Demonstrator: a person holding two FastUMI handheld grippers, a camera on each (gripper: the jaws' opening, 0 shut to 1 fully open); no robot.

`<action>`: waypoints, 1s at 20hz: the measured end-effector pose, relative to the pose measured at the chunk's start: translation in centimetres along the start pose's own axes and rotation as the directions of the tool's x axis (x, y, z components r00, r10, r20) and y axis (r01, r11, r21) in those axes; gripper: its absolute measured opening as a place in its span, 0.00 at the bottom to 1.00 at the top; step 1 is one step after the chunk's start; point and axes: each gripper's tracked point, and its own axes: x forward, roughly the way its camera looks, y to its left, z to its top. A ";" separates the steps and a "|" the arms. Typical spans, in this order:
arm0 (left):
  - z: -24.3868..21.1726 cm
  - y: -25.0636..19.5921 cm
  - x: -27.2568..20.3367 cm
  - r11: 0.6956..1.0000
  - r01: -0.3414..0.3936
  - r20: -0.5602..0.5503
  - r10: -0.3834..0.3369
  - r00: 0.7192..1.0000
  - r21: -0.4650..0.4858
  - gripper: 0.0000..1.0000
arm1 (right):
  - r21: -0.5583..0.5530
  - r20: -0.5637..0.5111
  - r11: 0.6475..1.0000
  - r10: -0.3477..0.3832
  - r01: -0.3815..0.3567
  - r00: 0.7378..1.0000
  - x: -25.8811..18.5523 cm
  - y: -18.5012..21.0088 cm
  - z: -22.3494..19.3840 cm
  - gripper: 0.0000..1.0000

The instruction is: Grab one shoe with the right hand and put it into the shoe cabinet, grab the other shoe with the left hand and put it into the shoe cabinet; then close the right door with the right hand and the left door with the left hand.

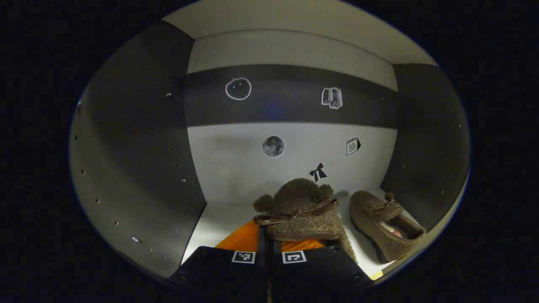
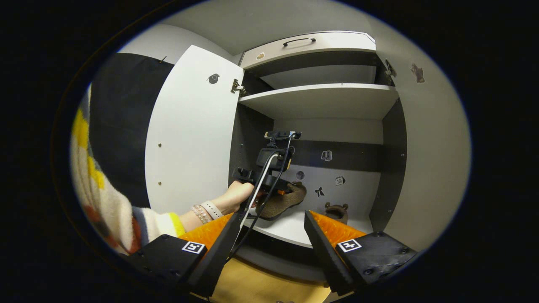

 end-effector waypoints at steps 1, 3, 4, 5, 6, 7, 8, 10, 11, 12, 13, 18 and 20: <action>-0.3 -0.1 0.4 1.000 0.003 -0.013 -0.003 1.000 0.001 0.13 | 0.005 -0.006 1.000 -0.004 0.004 1.000 0.0 -0.3 -0.2 0.98; -0.8 -0.4 1.4 1.000 0.006 -0.037 -0.006 0.999 0.003 0.22 | 0.016 -0.008 1.000 -0.004 0.004 1.000 0.2 -0.8 -0.5 0.98; -1.2 -0.5 1.8 1.000 0.006 -0.047 -0.006 0.999 0.004 0.23 | 0.015 -0.007 1.000 -0.005 0.005 1.000 0.3 -1.0 -0.5 0.98; -1.5 -0.6 2.0 1.000 0.003 -0.059 -0.003 0.998 0.010 0.24 | 0.011 -0.007 1.000 -0.006 0.006 1.000 0.2 -1.2 -0.5 0.98; -1.7 -0.5 2.1 1.000 -0.005 -0.067 0.006 0.998 0.017 0.28 | 0.009 -0.008 1.000 -0.006 0.006 1.000 0.2 -1.3 -0.6 0.98; -1.9 -0.5 2.1 1.000 -0.009 -0.072 0.011 0.997 0.025 0.37 | 0.008 -0.011 1.000 -0.004 0.004 1.000 0.1 -1.3 -0.7 0.98; -2.0 -0.3 2.0 0.999 -0.018 -0.073 0.021 0.997 0.035 0.37 | 0.009 -0.013 1.000 -0.005 0.005 1.000 0.0 -1.4 -0.8 0.98; -1.9 0.6 1.5 0.997 -0.055 -0.059 0.059 0.997 0.058 0.53 | 0.016 -0.016 1.000 -0.003 0.004 1.000 0.0 -1.5 -1.0 0.98; -1.5 0.8 0.4 0.997 -0.057 -0.047 0.059 0.997 0.058 0.67 | 0.018 -0.015 1.000 -0.003 0.003 1.000 -0.1 -1.6 -0.9 0.98; -1.7 1.0 0.5 0.997 -0.056 -0.040 0.058 0.997 0.049 0.82 | 0.020 -0.010 1.000 -0.002 0.002 1.000 0.0 -1.6 -0.8 0.98; -1.9 1.5 -0.2 0.997 -0.063 -0.038 0.065 0.997 0.051 0.96 | 0.023 -0.005 1.000 0.000 0.000 1.000 -0.1 -1.4 -0.7 0.98; -0.6 1.0 -5.0 0.998 -0.039 0.050 0.037 0.998 0.055 0.95 | 0.017 0.014 1.000 0.009 -0.010 1.000 -0.9 -0.2 0.1 0.98; 0.4 -0.2 -8.1 0.998 -0.007 0.103 0.002 0.995 0.055 0.95 | 0.010 0.028 1.000 0.004 -0.004 1.000 -1.4 0.1 0.8 0.98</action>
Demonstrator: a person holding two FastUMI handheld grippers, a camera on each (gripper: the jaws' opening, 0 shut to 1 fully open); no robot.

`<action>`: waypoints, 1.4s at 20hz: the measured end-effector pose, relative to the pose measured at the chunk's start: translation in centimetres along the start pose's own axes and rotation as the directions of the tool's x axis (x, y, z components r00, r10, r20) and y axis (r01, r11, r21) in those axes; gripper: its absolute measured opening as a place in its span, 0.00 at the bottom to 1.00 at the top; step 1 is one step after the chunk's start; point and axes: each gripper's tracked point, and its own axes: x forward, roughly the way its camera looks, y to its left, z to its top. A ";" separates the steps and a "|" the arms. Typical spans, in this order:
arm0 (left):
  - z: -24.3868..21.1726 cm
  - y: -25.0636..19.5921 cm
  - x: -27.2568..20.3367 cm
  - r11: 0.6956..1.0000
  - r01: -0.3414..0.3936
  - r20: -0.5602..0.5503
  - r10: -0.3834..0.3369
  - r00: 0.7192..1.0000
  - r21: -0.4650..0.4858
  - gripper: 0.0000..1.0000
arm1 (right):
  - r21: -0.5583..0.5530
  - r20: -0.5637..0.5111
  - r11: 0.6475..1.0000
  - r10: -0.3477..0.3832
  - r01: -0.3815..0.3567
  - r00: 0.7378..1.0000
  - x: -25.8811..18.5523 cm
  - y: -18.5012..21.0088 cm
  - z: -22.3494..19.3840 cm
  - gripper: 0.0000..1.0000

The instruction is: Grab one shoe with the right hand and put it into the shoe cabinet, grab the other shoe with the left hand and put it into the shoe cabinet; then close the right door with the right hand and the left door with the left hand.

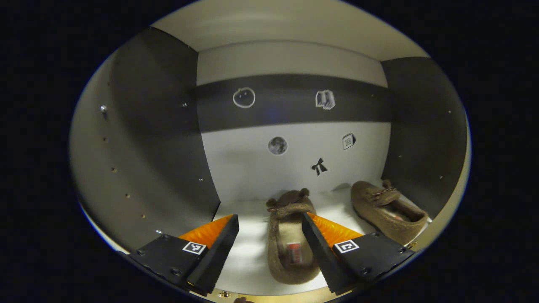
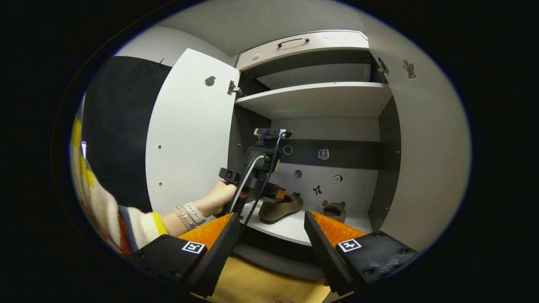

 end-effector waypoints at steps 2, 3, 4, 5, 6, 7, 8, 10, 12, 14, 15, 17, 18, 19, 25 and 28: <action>1.3 -1.4 -3.8 0.999 0.039 0.061 -0.039 0.997 -0.001 0.95 | -0.016 0.018 1.000 -0.019 0.019 1.000 -0.8 0.0 0.9 0.98; 1.8 -2.1 -5.9 0.998 0.058 0.091 -0.058 0.994 0.005 0.95 | -0.027 0.028 0.999 -0.034 0.035 0.999 -1.3 -0.2 1.2 0.98; 2.2 -2.7 -8.1 0.997 0.077 0.121 -0.078 0.990 0.013 0.95 | -0.033 0.037 0.998 -0.048 0.049 0.998 -1.9 -0.3 1.7 0.98; 2.5 -3.4 -10.5 0.995 0.098 0.147 -0.100 0.984 0.022 0.95 | -0.033 0.048 0.998 -0.060 0.061 0.997 -2.5 -0.3 2.2 0.98; 2.5 -4.1 -12.7 0.992 0.121 0.166 -0.125 0.978 0.031 0.93 | -0.031 0.058 0.997 -0.074 0.076 0.996 -3.0 -0.3 2.7 0.98; 2.3 -4.7 -15.1 0.989 0.146 0.178 -0.150 0.973 0.037 0.96 | -0.030 0.068 0.995 -0.090 0.093 0.994 -3.8 -0.4 3.1 0.98; 1.9 -5.1 -17.3 0.986 0.164 0.185 -0.168 0.968 0.039 0.96 | -0.031 0.078 0.993 -0.110 0.113 0.991 -4.5 -0.6 3.5 0.98; 1.5 -5.3 -21.5 0.980 0.195 0.211 -0.197 0.957 0.030 0.99 | -0.032 0.092 0.987 -0.151 0.155 0.984 -6.1 -1.0 4.3 0.98; 1.5 -5.2 -25.7 0.974 0.227 0.263 -0.224 0.938 0.017 0.96 | -0.035 0.103 0.979 -0.198 0.202 0.975 -7.9 -1.4 5.0 0.98; 1.4 -4.5 -29.0 0.967 0.254 0.314 -0.240 0.919 -0.005 1.00 | -0.042 0.111 0.964 -0.255 0.261 0.960 -10.0 -2.1 5.3 0.98; 1.2 -4.1 -30.7 0.964 0.264 0.329 -0.243 0.913 -0.022 0.96 | -0.048 0.107 0.954 -0.290 0.296 0.951 -11.2 -2.7 5.3 0.98; 0.8 -3.4 -33.5 0.960 0.275 0.356 -0.239 0.903 -0.054 0.96 | -0.062 0.096 0.927 -0.364 0.371 0.926 -13.8 -4.3 5.2 0.98; 0.5 -3.0 -34.7 0.958 0.279 0.366 -0.237 0.900 -0.066 0.96 | -0.070 0.089 0.910 -0.403 0.409 0.911 -15.0 -5.1 5.0 0.98; 0.2 -2.5 -35.4 0.957 0.283 0.367 -0.239 0.899 -0.070 0.97 | -0.079 0.087 0.888 -0.447 0.453 0.890 -16.5 -6.3 5.0 0.98; -1.0 -3.4 -39.2 0.914 0.392 0.379 -0.328 0.865 -0.106 0.95 | -0.132 0.080 0.761 -0.630 0.635 0.772 -22.6 -13.9 4.9 0.98; -0.7 -2.3 -40.9 0.911 0.397 0.403 -0.324 0.856 -0.111 0.95 | -0.157 0.067 0.732 -0.662 0.663 0.747 -23.1 -17.3 4.1 0.98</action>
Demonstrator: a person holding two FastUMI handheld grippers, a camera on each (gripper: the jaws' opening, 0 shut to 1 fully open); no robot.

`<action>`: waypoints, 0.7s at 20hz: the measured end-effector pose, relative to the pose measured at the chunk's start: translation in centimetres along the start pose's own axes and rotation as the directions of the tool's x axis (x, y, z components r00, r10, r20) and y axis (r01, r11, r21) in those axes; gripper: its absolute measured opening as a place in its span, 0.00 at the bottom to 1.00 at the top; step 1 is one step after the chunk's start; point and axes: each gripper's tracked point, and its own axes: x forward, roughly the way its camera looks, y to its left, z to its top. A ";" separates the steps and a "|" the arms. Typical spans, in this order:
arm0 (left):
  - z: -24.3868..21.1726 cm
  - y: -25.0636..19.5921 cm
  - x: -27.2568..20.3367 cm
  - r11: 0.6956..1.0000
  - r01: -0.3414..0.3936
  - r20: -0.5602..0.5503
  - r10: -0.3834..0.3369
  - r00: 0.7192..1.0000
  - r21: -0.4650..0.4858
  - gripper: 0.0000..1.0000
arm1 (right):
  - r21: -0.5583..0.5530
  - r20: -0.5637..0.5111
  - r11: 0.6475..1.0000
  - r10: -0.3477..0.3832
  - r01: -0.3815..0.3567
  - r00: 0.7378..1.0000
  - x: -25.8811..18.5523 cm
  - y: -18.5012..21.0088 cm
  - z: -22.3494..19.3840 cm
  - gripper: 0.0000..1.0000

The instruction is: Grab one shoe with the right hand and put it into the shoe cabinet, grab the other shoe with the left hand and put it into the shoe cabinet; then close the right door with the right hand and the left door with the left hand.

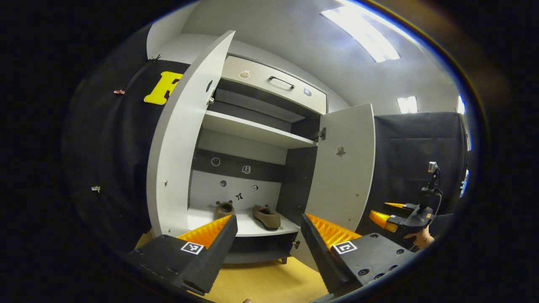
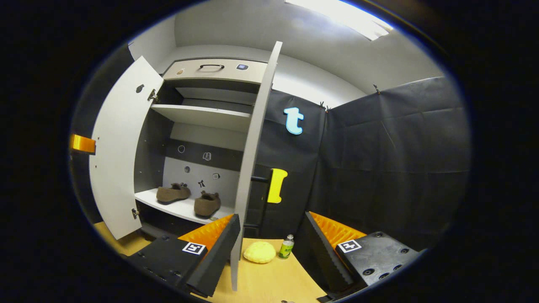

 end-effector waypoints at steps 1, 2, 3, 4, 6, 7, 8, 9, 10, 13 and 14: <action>0.4 0.6 -0.6 1.000 -0.019 0.005 0.019 1.000 0.018 0.95 | 0.005 -0.007 1.000 -0.001 0.001 1.000 0.6 -0.6 -0.4 0.98; 0.7 0.8 -1.2 0.998 -0.043 0.012 0.042 0.999 0.042 0.95 | 0.017 -0.012 1.000 0.006 -0.006 1.000 1.3 -0.9 -0.7 0.98; 1.1 1.1 -1.6 0.995 -0.067 0.018 0.066 0.998 0.067 0.95 | 0.034 -0.015 0.999 0.018 -0.018 1.000 1.9 -1.1 -0.9 0.98; 1.3 1.5 -1.9 0.991 -0.093 0.025 0.091 0.996 0.092 0.95 | 0.051 -0.017 0.998 0.031 -0.030 0.999 2.5 -1.2 -1.2 0.98; 1.8 2.2 -2.6 0.981 -0.139 0.028 0.137 0.990 0.134 0.95 | 0.084 -0.022 0.995 0.055 -0.053 0.998 3.5 -1.1 -1.6 0.98; 1.9 2.5 -3.0 0.975 -0.161 0.027 0.159 0.987 0.150 0.95 | 0.094 -0.015 0.993 0.068 -0.066 0.998 3.8 -0.7 -1.5 0.98; 2.2 2.8 -3.2 0.970 -0.180 0.030 0.177 0.984 0.163 0.95 | 0.094 -0.004 0.992 0.080 -0.079 0.997 4.1 -0.4 -1.4 0.98; 2.2 2.9 -3.4 0.966 -0.194 0.032 0.191 0.981 0.170 0.95 | 0.088 0.003 0.992 0.091 -0.091 0.996 4.4 -0.2 -1.4 0.98; 2.1 3.0 -3.5 0.964 -0.204 0.029 0.202 0.979 0.172 0.95 | 0.085 -0.002 0.991 0.103 -0.102 0.995 4.5 0.2 -1.6 0.98; 1.6 3.4 -4.6 0.960 -0.220 0.007 0.222 0.975 0.172 0.95 | 0.078 -0.003 0.990 0.117 -0.117 0.993 4.5 1.0 -1.5 0.95; 1.2 3.7 -5.1 0.956 -0.233 -0.005 0.237 0.971 0.176 0.95 | 0.075 -0.007 0.991 0.113 -0.112 0.994 4.5 1.2 -1.6 0.95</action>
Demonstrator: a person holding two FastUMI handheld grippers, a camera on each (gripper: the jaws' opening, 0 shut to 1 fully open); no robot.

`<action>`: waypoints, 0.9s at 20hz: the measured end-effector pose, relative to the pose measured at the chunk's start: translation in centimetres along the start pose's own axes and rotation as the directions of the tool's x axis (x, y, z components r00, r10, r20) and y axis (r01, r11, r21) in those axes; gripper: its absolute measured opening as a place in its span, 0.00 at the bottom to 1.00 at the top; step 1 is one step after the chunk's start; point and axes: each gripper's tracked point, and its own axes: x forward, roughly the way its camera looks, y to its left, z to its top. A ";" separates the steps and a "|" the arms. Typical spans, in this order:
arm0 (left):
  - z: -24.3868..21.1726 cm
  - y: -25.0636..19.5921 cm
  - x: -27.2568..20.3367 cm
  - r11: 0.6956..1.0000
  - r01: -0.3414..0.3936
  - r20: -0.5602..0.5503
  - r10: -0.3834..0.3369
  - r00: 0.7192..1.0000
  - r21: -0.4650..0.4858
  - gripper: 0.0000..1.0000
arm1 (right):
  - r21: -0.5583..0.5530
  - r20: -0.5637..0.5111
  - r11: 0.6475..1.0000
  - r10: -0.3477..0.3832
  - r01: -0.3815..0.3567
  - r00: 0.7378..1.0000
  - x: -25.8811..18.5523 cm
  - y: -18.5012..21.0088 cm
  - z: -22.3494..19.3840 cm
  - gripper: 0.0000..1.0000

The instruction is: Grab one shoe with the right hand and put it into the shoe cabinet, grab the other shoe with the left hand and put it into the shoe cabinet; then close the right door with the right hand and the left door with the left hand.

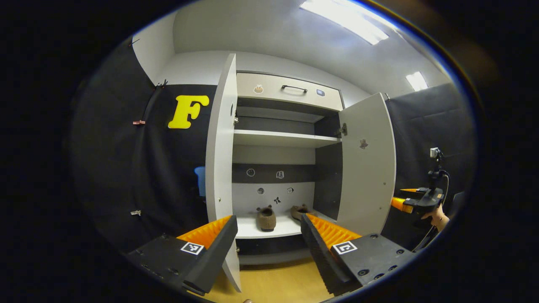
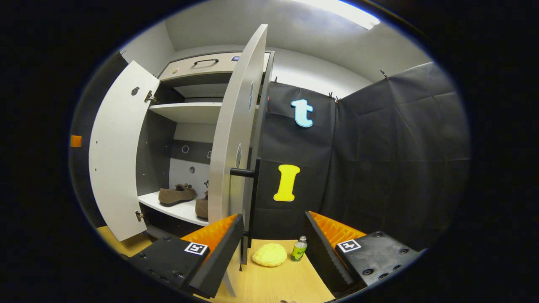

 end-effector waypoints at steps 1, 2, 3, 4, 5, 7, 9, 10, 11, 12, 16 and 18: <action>-0.3 0.4 -0.3 1.000 -0.012 -0.013 0.012 1.000 0.007 0.95 | -0.003 0.001 1.000 -0.003 0.003 1.000 0.0 0.2 0.1 0.95; -0.4 0.7 -0.4 1.000 -0.024 -0.022 0.025 0.999 0.013 0.95 | -0.002 0.002 1.000 -0.004 0.004 1.000 -0.1 0.5 0.1 0.95; -0.7 1.0 -0.5 0.999 -0.035 -0.030 0.035 0.999 0.014 0.95 | 0.001 0.000 1.000 -0.003 0.003 1.000 -0.1 0.8 0.1 0.95; -0.8 1.2 -0.7 0.999 -0.041 -0.034 0.042 0.999 0.010 0.95 | 0.007 -0.001 1.000 0.002 -0.002 1.000 -0.1 1.2 0.1 0.95; -0.9 1.3 -0.8 0.999 -0.041 -0.037 0.041 0.998 0.004 0.95 | 0.015 -0.005 1.000 0.009 -0.009 1.000 -0.1 1.6 0.1 0.95; -1.4 1.7 -1.1 0.999 -0.046 -0.048 0.045 0.998 -0.009 0.95 | 0.036 -0.010 0.999 0.031 -0.031 0.999 0.0 2.5 0.0 0.95; -1.8 2.2 -1.2 0.998 -0.059 -0.060 0.058 0.997 -0.011 0.95 | 0.043 -0.010 0.998 0.056 -0.055 0.998 0.0 3.6 0.0 0.95; -1.9 2.5 -1.4 0.998 -0.067 -0.065 0.066 0.996 -0.010 0.95 | 0.041 -0.009 0.997 0.069 -0.068 0.998 0.1 4.2 0.1 1.00; -2.0 2.7 -1.4 0.997 -0.074 -0.069 0.073 0.995 -0.010 0.95 | 0.040 -0.008 0.996 0.083 -0.083 0.997 0.1 4.8 0.2 0.95; -2.0 2.9 -1.5 0.997 -0.079 -0.072 0.079 0.994 -0.009 0.95 | 0.040 -0.007 0.994 0.098 -0.098 0.995 0.3 5.5 0.2 0.95; -2.3 3.7 -2.0 0.994 -0.106 -0.086 0.105 0.991 -0.001 0.95 | 0.033 -0.006 0.988 0.151 -0.151 0.989 0.7 7.8 0.4 0.95; -2.5 4.3 -2.2 0.992 -0.123 -0.095 0.123 0.988 0.004 0.95 | 0.032 -0.005 0.984 0.175 -0.174 0.985 1.1 8.9 0.5 0.95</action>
